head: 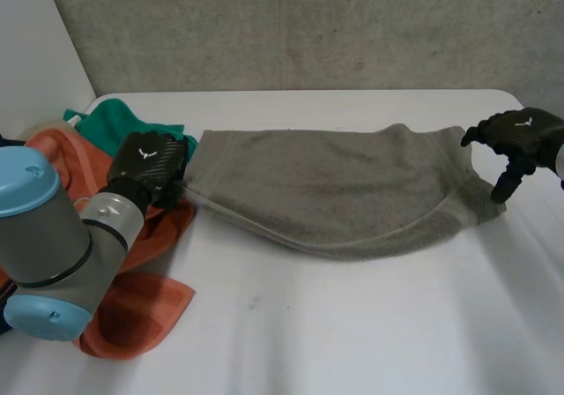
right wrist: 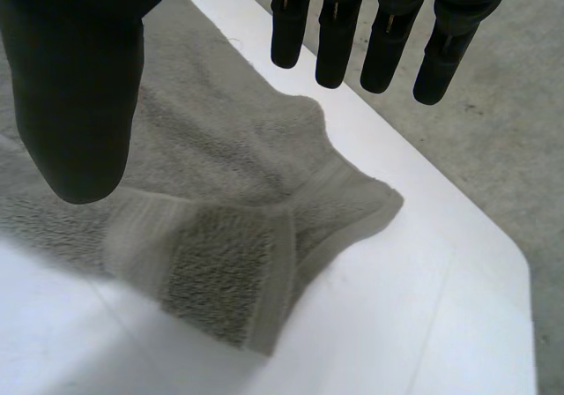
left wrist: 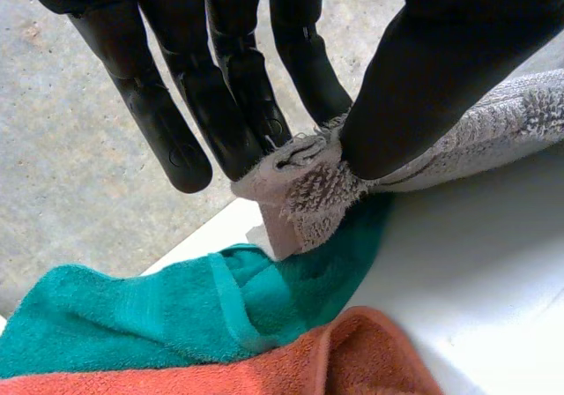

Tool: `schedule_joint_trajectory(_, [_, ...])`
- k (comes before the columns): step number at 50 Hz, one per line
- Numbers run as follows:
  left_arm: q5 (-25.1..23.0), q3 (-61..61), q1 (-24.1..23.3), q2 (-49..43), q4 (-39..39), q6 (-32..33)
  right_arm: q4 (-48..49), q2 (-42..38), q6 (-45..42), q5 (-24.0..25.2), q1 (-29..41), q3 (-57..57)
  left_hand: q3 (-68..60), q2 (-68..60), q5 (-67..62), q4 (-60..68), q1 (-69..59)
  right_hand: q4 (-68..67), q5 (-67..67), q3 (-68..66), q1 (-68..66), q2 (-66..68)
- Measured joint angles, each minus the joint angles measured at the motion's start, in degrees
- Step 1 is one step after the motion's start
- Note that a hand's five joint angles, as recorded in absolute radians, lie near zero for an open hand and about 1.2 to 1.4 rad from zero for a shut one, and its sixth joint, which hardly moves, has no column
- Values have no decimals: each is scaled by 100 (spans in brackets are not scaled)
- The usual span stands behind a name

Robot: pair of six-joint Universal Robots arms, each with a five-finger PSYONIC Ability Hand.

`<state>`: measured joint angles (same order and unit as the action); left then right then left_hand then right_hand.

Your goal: Fold the laundry.

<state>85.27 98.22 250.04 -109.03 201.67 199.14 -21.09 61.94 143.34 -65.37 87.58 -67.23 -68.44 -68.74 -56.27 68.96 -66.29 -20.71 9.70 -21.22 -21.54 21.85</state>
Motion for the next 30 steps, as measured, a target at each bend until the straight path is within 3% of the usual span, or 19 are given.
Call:
schedule_joint_trajectory(11, [-54,136,-20,42,-82,-162,-659,-974,-1121,-474,348,1187,0,0,0,0,0,-111,350,-89,-21,12])
schedule_joint_trajectory(25, [-43,157,43,35,-148,-163,-581,-1961,-1542,-998,644,1645,0,0,0,0,0,-114,258,-90,-26,15])
schedule_joint_trajectory(30, [-28,135,100,49,-330,-134,-456,-2177,-1585,-1230,629,1727,0,0,0,0,0,-1483,1607,-1473,-1482,1420])
